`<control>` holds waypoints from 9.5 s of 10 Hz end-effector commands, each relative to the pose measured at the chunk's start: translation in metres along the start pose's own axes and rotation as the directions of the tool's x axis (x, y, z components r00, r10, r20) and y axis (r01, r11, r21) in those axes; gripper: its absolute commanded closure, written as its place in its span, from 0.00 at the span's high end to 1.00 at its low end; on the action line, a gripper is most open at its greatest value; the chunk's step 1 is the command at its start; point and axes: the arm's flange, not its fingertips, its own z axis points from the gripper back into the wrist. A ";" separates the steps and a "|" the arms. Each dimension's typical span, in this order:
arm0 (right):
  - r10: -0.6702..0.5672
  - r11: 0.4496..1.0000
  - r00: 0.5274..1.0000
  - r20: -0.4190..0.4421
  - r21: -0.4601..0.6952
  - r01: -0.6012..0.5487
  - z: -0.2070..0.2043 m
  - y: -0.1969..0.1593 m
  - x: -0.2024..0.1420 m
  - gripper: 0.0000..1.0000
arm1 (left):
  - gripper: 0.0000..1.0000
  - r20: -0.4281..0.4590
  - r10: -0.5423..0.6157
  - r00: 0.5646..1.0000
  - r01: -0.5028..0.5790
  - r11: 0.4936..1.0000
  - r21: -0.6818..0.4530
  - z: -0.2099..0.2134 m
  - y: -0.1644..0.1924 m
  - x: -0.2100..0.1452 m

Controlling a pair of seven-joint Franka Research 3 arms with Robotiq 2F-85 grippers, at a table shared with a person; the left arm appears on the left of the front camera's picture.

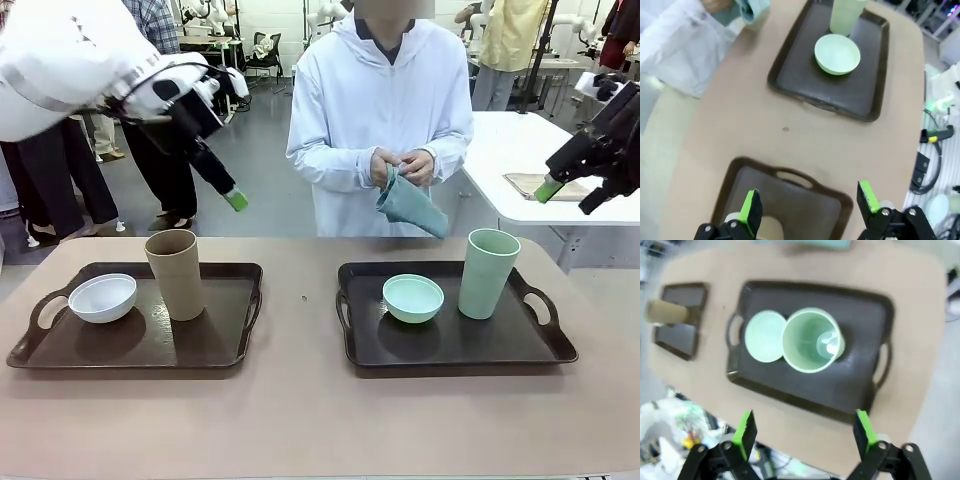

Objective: Set up a tray with a mat and arrange the tableware.
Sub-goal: Pick up the Picnic Bowl and Reusable plastic cup from the Handle tray in front of the human's position and hold them in the air.

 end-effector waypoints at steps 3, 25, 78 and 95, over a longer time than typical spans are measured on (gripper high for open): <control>0.390 0.903 0.911 0.135 0.137 -0.407 -0.021 -0.054 0.000 1.00 | 1.00 -0.011 -0.032 0.999 0.031 0.994 -0.100 -0.060 0.007 0.023; 0.840 0.373 0.395 0.372 0.133 -0.918 -0.100 -0.135 -0.011 1.00 | 1.00 -0.230 0.389 0.892 -0.373 0.921 0.108 -0.214 -0.050 0.177; 0.653 0.236 0.401 0.643 0.330 -0.914 -0.258 -0.136 0.024 0.25 | 0.00 -0.197 0.743 0.639 -0.668 0.664 0.337 -0.321 -0.067 0.168; 0.698 0.219 0.245 0.673 0.125 -0.968 -0.011 -0.054 0.008 0.25 | 0.00 0.060 0.760 0.647 -0.736 0.602 0.310 -0.096 -0.116 0.236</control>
